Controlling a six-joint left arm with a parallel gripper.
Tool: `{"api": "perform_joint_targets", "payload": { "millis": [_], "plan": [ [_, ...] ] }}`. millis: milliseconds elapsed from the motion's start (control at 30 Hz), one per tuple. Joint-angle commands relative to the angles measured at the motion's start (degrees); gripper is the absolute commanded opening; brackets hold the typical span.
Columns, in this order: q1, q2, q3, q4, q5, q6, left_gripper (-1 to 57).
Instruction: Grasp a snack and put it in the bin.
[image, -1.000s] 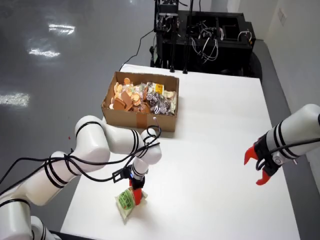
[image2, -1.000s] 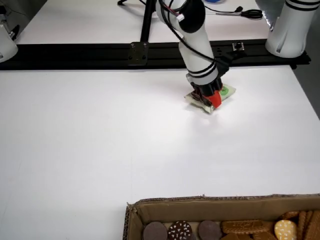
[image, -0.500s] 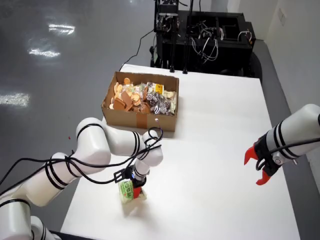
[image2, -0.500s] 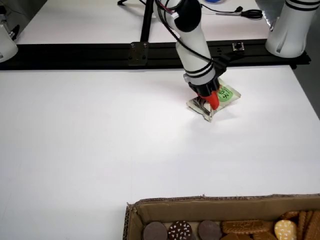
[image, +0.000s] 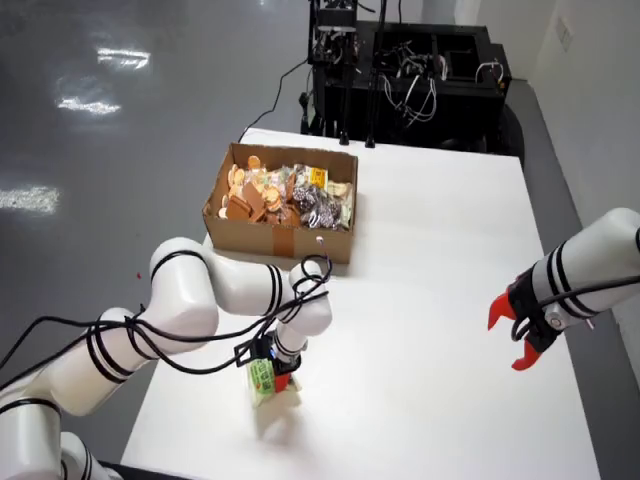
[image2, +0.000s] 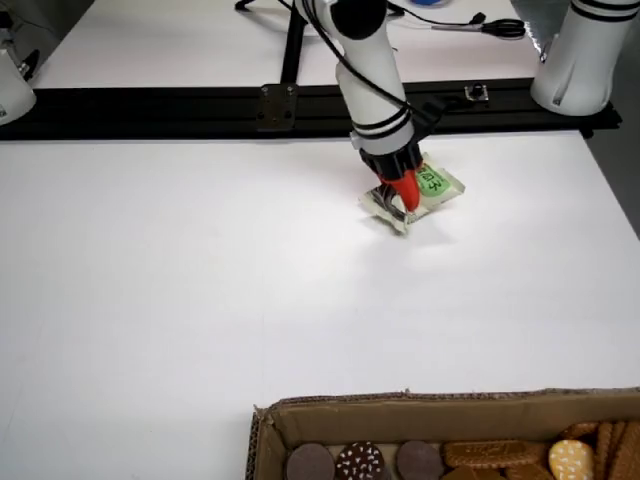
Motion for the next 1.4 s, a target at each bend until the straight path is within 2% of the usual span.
{"api": "perform_joint_targets", "payload": {
  "millis": [33,267,567,767,967,1167,1400],
  "plan": [
    [-0.78,-2.12,0.93,1.22,0.19,0.0,7.4],
    [-1.8,-8.79,5.2,5.23,0.27,0.0,2.3],
    [-2.13,-17.51,10.48,10.4,0.29,0.0,0.0],
    [-2.27,-20.15,10.26,14.25,0.29,0.0,-0.3],
    [-1.72,-20.03,6.01,18.62,0.29,0.0,-0.4],
    [-0.08,-16.77,-2.74,22.12,0.22,10.82,-0.4],
    [3.01,-12.28,-12.24,24.08,-0.81,22.74,-0.4]
  ]
}}
